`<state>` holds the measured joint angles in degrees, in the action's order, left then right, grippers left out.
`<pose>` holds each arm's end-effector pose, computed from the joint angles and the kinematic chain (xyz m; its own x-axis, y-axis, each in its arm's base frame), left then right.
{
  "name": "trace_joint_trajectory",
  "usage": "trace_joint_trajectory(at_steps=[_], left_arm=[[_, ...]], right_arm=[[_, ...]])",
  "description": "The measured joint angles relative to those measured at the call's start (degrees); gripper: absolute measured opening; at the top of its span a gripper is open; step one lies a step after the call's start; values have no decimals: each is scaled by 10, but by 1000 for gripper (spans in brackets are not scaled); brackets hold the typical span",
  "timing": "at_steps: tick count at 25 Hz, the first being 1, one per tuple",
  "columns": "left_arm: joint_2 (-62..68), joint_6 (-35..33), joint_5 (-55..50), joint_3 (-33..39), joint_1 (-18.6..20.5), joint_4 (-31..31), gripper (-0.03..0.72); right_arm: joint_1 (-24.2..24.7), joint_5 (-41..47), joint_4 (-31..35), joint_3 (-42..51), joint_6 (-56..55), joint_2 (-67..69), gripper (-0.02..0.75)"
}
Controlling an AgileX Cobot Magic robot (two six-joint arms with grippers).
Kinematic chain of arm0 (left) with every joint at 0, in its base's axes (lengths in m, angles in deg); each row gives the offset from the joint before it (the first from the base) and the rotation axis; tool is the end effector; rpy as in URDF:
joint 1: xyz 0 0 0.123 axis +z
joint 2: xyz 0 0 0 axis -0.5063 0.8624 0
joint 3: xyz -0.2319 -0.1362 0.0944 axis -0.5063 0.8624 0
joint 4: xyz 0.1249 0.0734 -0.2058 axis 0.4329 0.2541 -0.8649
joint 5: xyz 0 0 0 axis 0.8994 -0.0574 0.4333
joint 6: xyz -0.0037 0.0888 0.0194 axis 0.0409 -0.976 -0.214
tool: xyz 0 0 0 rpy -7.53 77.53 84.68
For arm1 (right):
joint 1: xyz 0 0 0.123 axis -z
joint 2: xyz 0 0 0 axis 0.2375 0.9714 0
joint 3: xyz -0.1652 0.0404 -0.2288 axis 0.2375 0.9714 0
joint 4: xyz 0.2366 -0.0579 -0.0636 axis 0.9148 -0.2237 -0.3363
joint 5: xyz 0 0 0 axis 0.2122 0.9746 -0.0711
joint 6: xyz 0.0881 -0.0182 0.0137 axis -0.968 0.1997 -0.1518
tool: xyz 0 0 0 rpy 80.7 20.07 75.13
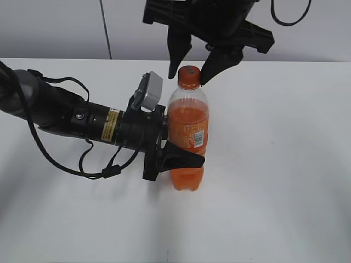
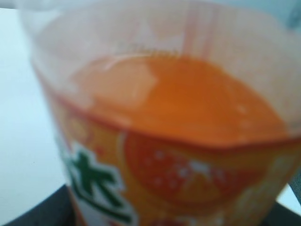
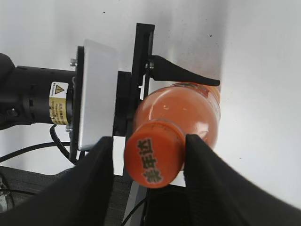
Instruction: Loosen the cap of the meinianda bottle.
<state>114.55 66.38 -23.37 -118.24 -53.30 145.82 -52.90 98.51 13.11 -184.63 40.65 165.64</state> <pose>0.3204 -0.2238 0.1023 -0.0714 0.3353 -0.9394 0.9944 -0.0499 -0.0934 0.2934 0.2557 0.3210 -0.9808 -0.0454 -0.1896 -0.1030 0.9464 0.3063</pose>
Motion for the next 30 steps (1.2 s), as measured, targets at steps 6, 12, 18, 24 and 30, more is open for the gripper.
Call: trace_joint_trajectory(at_steps=[6,12,18,24,30], left_arm=[[0,1,0,0,0,0,412],[0,2,-1,0,0,-1,412],[0,2,-1,0,0,-1,412],[0,1,1,0,0,1,412],[0,0,1,0,0,2,412]], right_arm=[[0,2,-7,0,1,0,286],[0,2,-11,0,27,0,281],[0,2,-11,0,117,0,280],[0,2,-8,0,282,0,278],[0,2,0,0,453,1,276]])
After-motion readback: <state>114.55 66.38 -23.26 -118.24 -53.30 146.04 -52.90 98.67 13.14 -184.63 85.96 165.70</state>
